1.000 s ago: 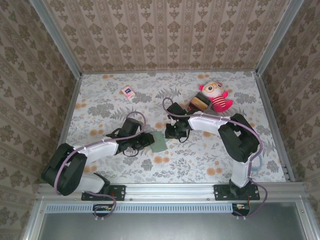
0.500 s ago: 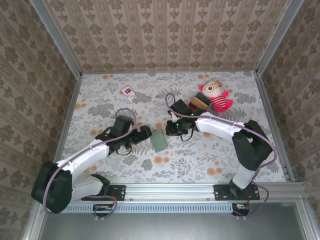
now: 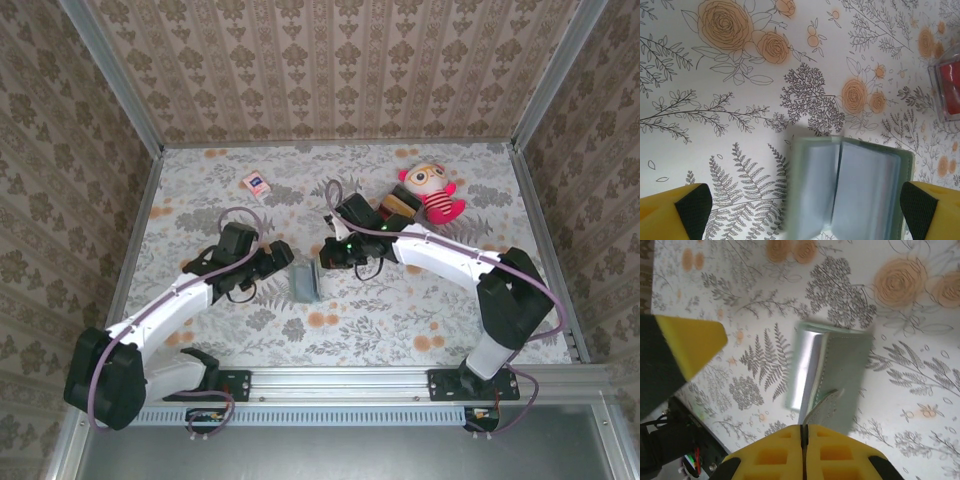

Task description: Take the credit cards out of the card holder

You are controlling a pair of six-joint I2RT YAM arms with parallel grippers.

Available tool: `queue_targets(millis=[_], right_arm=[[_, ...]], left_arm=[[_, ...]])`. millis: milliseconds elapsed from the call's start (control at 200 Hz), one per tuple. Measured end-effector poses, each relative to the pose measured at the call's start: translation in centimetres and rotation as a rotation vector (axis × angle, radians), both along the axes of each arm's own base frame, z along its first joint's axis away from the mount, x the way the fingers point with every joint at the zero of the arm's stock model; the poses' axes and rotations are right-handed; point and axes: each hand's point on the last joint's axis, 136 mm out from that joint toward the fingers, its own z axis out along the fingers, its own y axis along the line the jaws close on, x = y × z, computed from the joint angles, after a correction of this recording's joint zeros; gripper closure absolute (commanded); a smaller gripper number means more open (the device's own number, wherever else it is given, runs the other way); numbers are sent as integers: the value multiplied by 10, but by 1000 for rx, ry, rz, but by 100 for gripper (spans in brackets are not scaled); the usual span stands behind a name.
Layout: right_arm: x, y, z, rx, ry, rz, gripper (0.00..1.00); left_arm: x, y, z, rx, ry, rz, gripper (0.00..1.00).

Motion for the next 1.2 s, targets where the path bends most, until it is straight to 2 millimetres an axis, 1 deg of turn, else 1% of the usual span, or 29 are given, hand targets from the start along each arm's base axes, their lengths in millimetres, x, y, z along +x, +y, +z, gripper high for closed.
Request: queue_targets(millis=[65,155,240,345,455,650,735,785,845,925,965,1075,1200], right_arm=[[4,4,-1,8,3,-6,93],[7,6,-7,6,16,-14,93],[8,5,-12,-6,24,-23,94],[10,1,-15,-33,13,-41,94],[11,-14,-23,-94,8,-78,94],[5,-53,-37,-203,20,-157,94],[1,-67,-44,-242,30,-185,94],[0,-72,-46,-261,36,-192,94],[-1,-75,-48,-276,36,-197,94],[0,-78,-49,-287,37,-206,95],[1,-80,-51,-295,41,-210,95],[4,-84,-62,-327,62,-221,95],[8,-88,-78,-361,96,-231,95]], left_arm=[[0,1,1,1,-5,5,0],[0,4,7,-8,-24,11,0],[0,4,12,-18,-38,9,0],[-2,2,12,-22,-37,-14,0],[-5,-2,7,-23,-17,-49,0],[-12,-15,-5,-53,41,-120,1],[-14,-22,-7,-78,56,-152,6],[-14,-27,-8,-100,64,-172,9],[-15,-35,-9,-133,79,-202,16],[-17,-46,-16,-173,125,-240,30],[-17,-50,-19,-183,147,-258,34],[-15,-57,-21,-204,167,-280,37],[-14,-59,-20,-212,161,-285,39]])
